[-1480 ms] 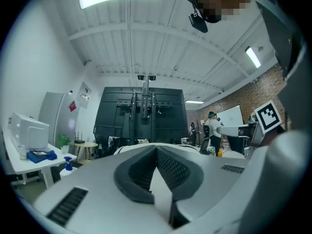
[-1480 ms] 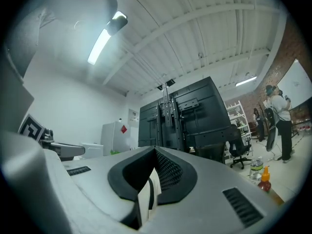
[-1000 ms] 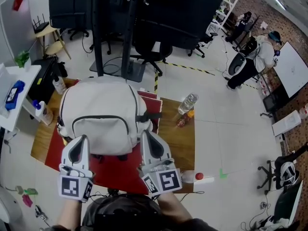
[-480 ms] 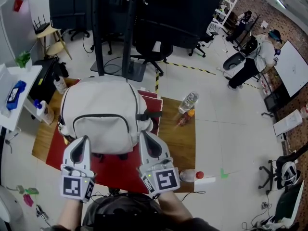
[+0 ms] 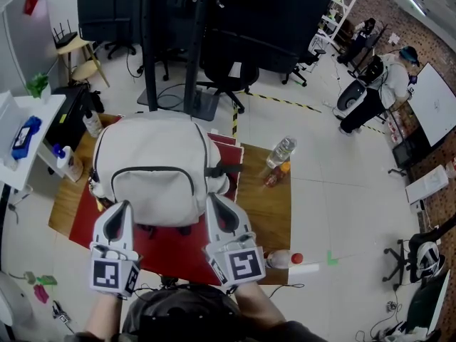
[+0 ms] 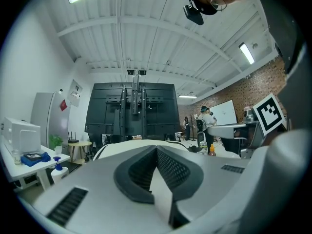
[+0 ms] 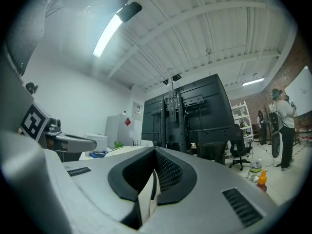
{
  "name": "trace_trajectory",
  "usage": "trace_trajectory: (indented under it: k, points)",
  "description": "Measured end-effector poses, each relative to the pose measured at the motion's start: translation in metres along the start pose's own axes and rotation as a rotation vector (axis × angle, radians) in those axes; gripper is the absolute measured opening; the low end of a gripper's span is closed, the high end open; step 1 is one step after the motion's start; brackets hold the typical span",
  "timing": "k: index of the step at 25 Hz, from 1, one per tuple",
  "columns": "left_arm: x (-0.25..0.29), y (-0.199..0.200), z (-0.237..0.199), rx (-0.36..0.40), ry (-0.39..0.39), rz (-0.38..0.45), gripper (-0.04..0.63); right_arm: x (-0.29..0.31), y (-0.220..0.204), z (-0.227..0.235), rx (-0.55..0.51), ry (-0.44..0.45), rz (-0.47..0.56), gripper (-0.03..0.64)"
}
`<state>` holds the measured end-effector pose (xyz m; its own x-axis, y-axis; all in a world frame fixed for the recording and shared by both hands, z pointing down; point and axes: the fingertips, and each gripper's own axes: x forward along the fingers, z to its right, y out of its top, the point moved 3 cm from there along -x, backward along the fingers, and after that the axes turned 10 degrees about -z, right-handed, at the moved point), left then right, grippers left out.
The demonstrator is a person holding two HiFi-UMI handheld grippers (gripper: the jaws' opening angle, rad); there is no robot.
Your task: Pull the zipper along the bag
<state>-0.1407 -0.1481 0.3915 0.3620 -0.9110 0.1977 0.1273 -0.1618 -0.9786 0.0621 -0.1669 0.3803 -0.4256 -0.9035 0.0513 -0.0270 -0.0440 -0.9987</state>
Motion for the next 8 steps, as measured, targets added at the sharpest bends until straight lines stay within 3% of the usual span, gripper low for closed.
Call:
trace_trajectory:
  k: [8]
  points:
    - [-0.0030,-0.0042,-0.0019,-0.023,0.010,-0.021,0.029,-0.0002,0.0000,-0.0016,-0.019,-0.003,-0.011,0.025]
